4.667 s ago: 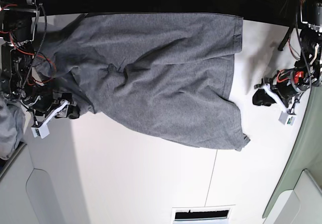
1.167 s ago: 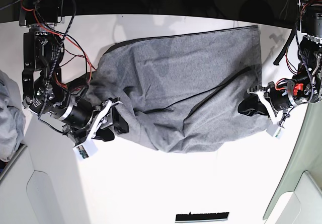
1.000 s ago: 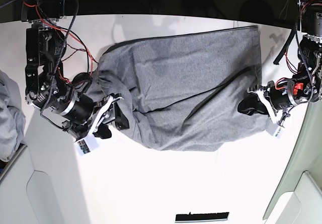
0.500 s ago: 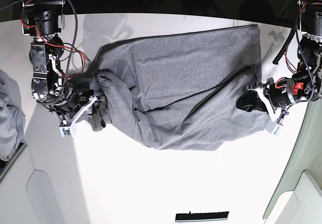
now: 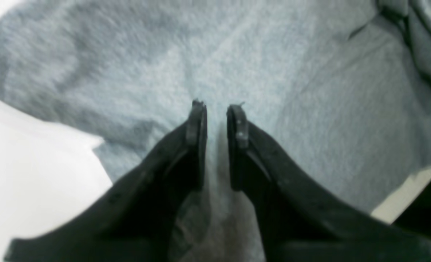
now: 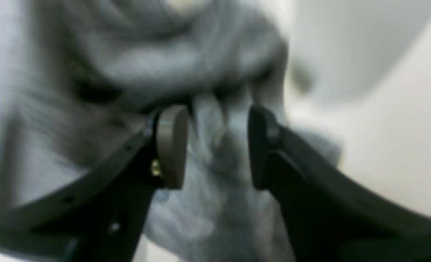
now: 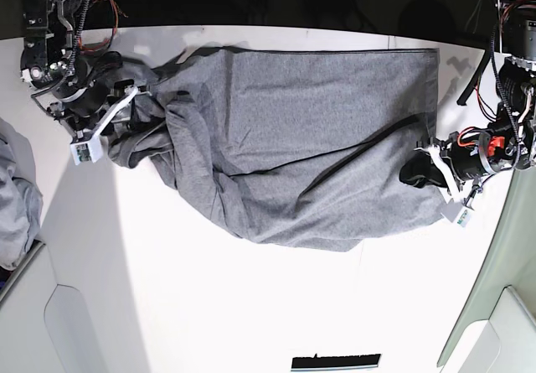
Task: Layout the t-shirt on the table in an organized manner, then fold the t-shirt properly
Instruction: 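Drag the bunched cloth with the right gripper to spread the shirt, then regrasp the shirt edge with the right gripper near its corner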
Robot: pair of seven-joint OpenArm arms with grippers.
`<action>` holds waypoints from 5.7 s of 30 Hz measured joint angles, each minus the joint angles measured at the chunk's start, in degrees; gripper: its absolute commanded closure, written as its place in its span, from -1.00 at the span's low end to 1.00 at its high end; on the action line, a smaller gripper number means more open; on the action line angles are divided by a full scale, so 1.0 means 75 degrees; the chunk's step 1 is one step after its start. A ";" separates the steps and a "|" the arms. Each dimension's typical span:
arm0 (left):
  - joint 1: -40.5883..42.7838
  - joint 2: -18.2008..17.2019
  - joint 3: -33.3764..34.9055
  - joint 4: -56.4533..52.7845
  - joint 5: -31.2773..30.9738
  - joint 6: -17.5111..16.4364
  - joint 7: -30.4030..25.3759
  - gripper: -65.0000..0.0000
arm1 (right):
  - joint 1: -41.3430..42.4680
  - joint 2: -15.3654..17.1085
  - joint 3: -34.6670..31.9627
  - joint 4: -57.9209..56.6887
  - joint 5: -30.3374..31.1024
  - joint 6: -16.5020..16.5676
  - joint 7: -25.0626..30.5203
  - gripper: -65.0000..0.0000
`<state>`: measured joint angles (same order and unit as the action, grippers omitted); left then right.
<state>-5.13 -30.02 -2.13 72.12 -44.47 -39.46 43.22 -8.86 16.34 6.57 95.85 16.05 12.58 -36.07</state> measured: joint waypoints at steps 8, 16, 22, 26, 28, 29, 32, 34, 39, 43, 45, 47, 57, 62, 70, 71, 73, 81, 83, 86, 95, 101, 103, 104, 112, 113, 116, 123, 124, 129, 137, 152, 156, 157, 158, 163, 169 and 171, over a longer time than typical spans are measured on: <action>0.0219 0.0009 -0.0006 0.0003 -0.0085 0.0000 -0.0020 0.60 | 0.1055 -0.0326 0.0318 0.0192 0.0338 0.0256 0.0280 -0.10; 0.0321 0.0093 -0.0012 0.0000 -0.0076 0.0000 -0.0044 0.60 | 0.3252 -0.1215 0.0085 -0.3704 0.0329 0.1090 0.0659 -0.09; 0.0326 0.0105 -0.0012 0.0000 0.0825 0.0458 -0.0772 0.60 | 0.3573 -0.1314 -0.0213 -0.5176 0.0828 0.1679 0.0638 0.10; 0.0265 0.0105 -0.0012 -0.0003 0.1553 0.1655 -0.1714 0.60 | 0.3465 -0.1341 -0.0303 -0.5167 0.1317 0.2212 0.0487 0.85; 0.0201 0.0102 -0.0012 -0.0003 0.1614 0.1778 -0.1728 0.60 | 0.3462 -0.1338 -0.0303 -0.5167 0.1320 0.2267 0.0481 1.00; 0.0195 0.0105 -0.0012 -0.0003 0.1632 0.1778 -0.1734 0.60 | 0.3465 -0.1335 -0.0303 -0.5149 0.1317 0.2276 0.0469 1.00; 0.0195 0.0111 -0.0012 -0.0131 0.1757 0.1775 -0.1737 0.60 | 0.3436 -0.1332 -0.0300 -0.4724 0.1282 0.2291 0.0420 1.00; 0.0198 0.0108 -0.0012 -0.0335 0.1804 0.1778 -0.1711 0.60 | 0.3424 -0.1332 -0.0254 -0.4243 0.1247 0.2305 0.0361 1.00; 0.0198 0.0111 -0.0012 -0.0854 0.1810 0.1775 -0.1687 0.60 | 0.3453 -0.1376 0.0353 -0.2608 0.1236 0.2390 0.0329 1.00; 0.0192 0.0111 -0.0012 -0.1096 0.1830 0.1399 -0.1772 0.60 | 0.3512 -0.1291 0.0822 -0.1751 0.0842 0.2390 0.0149 1.00; 0.0189 0.0108 -0.0012 -0.1139 0.1827 0.1341 -0.1769 0.60 | 0.3547 -0.1294 0.0860 -0.1679 0.0810 0.2390 0.0152 0.68; 0.0181 0.0108 -0.0012 -0.1139 0.1827 0.1341 -0.1769 0.60 | 0.3552 -0.1338 0.0857 -0.1682 0.0749 0.2390 0.0201 0.25; 0.0175 0.0108 -0.0012 -0.1139 0.1842 0.1338 -0.1769 0.60 | 0.3552 -0.1180 0.0860 -0.1682 0.0108 0.1865 0.0312 -0.25; 0.0178 -0.0012 -0.0012 -0.1145 0.1874 0.1306 -0.1760 0.60 | 0.3121 -0.1052 0.0860 -0.1673 0.0041 0.1711 -0.0154 -0.25; 0.0210 -0.0487 -0.0012 -0.0437 0.1093 0.0807 -0.1294 0.60 | 0.2189 -0.0326 0.0860 -0.1682 0.0064 0.2157 0.0245 -0.25; 0.0192 -0.0481 -0.0012 -0.0300 0.0968 0.0799 -0.1116 0.60 | 0.2168 -0.0239 0.0854 -0.1679 0.0102 0.2413 0.0227 -0.25; 0.0192 -0.0463 -0.0012 -0.0070 0.0647 0.0793 -0.0871 0.57 | 0.2130 -0.0114 0.0597 -0.1682 0.0463 0.2565 0.0207 -0.25; 0.0198 -0.0463 -0.0012 0.0003 0.0128 0.0466 -0.0799 0.25 | 0.2095 -0.0143 -0.2454 -0.1682 -0.0061 0.2538 0.0318 -0.25; 0.0195 -0.0466 -0.0012 0.0003 0.0119 0.0455 -0.0796 0.25 | 0.2052 -0.0125 -0.3019 -0.1679 -0.0691 0.2005 0.0618 -0.25; 0.0227 -0.0484 -0.0012 0.0003 0.0152 0.0455 -0.0720 0.25 | 0.2072 -0.0055 -0.3529 -0.1682 -0.1915 0.0717 0.0717 -0.25; 0.0440 -0.0484 -0.0012 0.0003 -0.0321 0.0163 -0.0627 0.25 | 0.2162 -0.0041 -0.3751 -0.1716 -0.2404 -0.0198 0.0726 0.07; 0.0941 -0.0114 -0.0012 0.0254 -0.0737 0.0044 -0.0463 0.25 | 0.2261 -0.0044 -0.3751 -0.2174 -0.2282 -0.0192 0.0761 0.62; 0.1215 0.0105 -0.0012 0.0361 -0.0729 0.0026 -0.0455 0.25 | 0.2270 -0.0044 -0.3751 -0.2212 -0.2264 -0.0195 0.0781 0.76; 0.1323 0.0221 -0.0012 0.0388 -0.0723 0.0023 -0.0420 0.25 | 0.2317 -0.0041 -0.3751 -0.2212 -0.2337 -0.0195 0.0766 0.84; 0.1781 0.0699 -0.0012 0.0399 0.0003 -0.0006 -0.0522 0.25 | 0.3485 -0.0052 -0.2996 -0.2226 -0.2722 -0.0175 0.0734 1.00; 0.1830 0.0682 -0.0012 0.0408 0.0012 -0.0009 -0.0551 0.25 | 0.3678 -0.0026 -0.2780 -0.2247 -0.2716 -0.0189 0.0746 1.00; 0.1900 0.0595 -0.0012 0.0434 0.0058 -0.0015 -0.0562 0.25 | 0.4278 -0.0020 -0.2180 -0.2480 -0.2532 -0.0204 0.0720 0.48; 0.1950 0.0469 -0.0015 0.0437 0.0061 -0.0038 -0.0568 0.25 | 0.4794 -0.0026 -0.1437 -0.3057 -0.1647 -0.0414 0.0227 -0.34; 0.1950 0.0469 -0.0015 0.0437 0.0061 -0.0038 -0.0568 0.25 | 0.4707 -0.0026 -0.1370 -0.3069 -0.1588 -0.0420 -0.0076 -0.34; 0.1953 0.0440 -0.0015 0.0437 0.0061 -0.0041 -0.0568 0.25 | 0.3993 -0.0044 -0.0982 -0.2879 -0.1384 -0.0425 -0.0420 -0.34; 0.1953 -0.0064 -0.0012 0.0434 0.0184 -0.0035 -0.0536 0.25 | 0.2224 -0.0044 -0.0670 -0.2690 -0.1058 -0.0428 -0.0184 -0.34; 0.1693 -0.0848 -0.0012 0.0428 0.1472 0.0318 -0.1142 0.25 | -0.0309 -0.0105 -0.0635 -0.0484 -0.0099 -0.0105 -0.0318 -0.34; 0.1472 -0.0988 -0.0003 0.0428 0.1259 0.0198 -0.1145 0.26 | -0.0863 -0.0122 -0.0664 0.0595 -0.0157 -0.0041 -0.0379 -0.34; 0.1469 -0.1052 -0.0003 0.0431 0.1014 0.0026 -0.1107 0.26 | -0.0851 -0.0108 -0.0662 0.0799 -0.0154 -0.0055 -0.0356 -0.34; 0.1489 -0.1081 -0.0003 0.0495 0.0673 0.0023 -0.1058 0.26 | -0.0801 -0.0099 -0.0662 0.0979 -0.0178 -0.0143 -0.0280 -0.34; 0.1501 -0.0944 -0.0003 0.1291 -0.0799 0.0020 -0.0417 0.26 | -0.0085 -0.0224 -0.0662 0.0950 -0.0449 -0.0370 0.0108 -0.34; 0.1504 -0.0131 -0.0006 0.1649 -0.0781 -0.0003 0.0003 0.26 | 0.1428 -0.0880 -0.0641 -0.0726 -0.0449 -0.0350 0.0283 -0.34; 0.1530 0.0096 0.0000 0.1609 -0.0641 0.0000 0.0009 0.26 | 0.1883 -0.1087 -0.0644 -0.1515 -0.0425 0.0099 0.0259 -0.34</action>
<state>6.35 -29.30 -2.13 84.18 -49.28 -39.46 43.29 5.26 8.19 1.74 84.49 12.86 13.32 -34.13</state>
